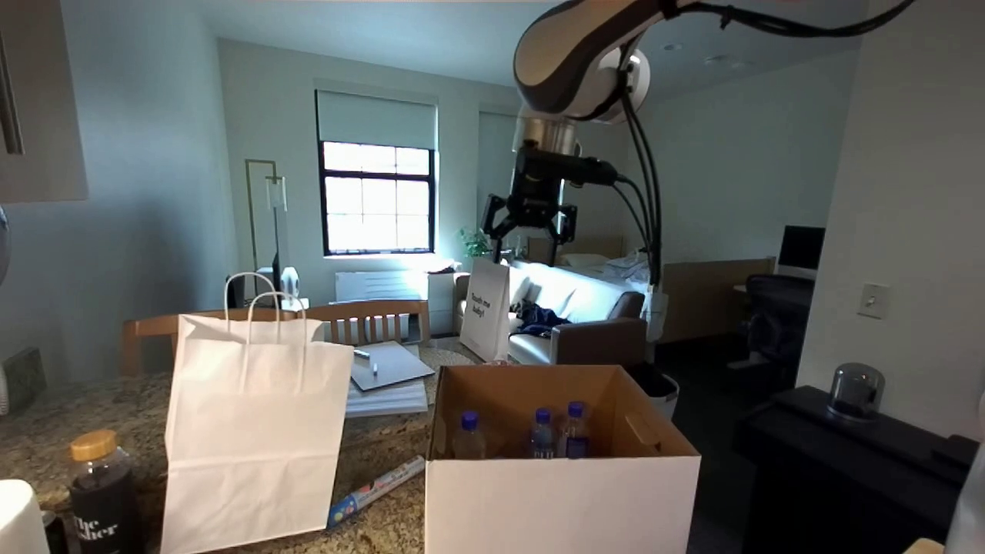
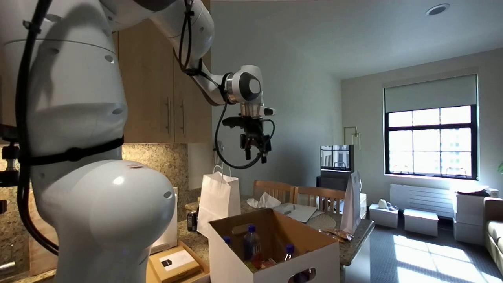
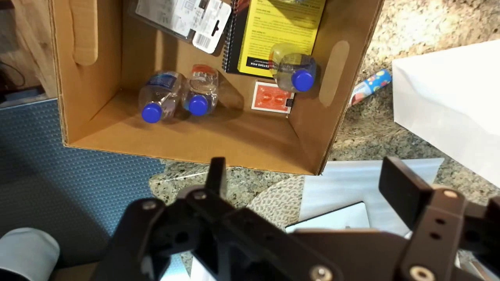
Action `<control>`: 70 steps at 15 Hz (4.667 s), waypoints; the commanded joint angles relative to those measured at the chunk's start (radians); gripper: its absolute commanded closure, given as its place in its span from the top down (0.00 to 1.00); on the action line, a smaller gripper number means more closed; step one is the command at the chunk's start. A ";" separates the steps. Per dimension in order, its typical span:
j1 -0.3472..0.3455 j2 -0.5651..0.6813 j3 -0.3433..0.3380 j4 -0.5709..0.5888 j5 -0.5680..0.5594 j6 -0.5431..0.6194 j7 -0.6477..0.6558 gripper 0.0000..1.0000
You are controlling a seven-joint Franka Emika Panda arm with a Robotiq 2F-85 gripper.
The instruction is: Remove two bottles from the box
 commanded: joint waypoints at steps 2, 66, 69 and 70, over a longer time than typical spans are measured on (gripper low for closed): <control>0.028 0.143 0.046 0.118 -0.120 -0.017 0.207 1.00; 0.130 0.584 -0.089 0.026 0.176 0.405 0.393 0.29; 0.132 0.587 -0.077 0.036 0.198 0.404 0.372 0.10; 0.131 0.581 -0.076 0.034 0.203 0.404 0.369 0.14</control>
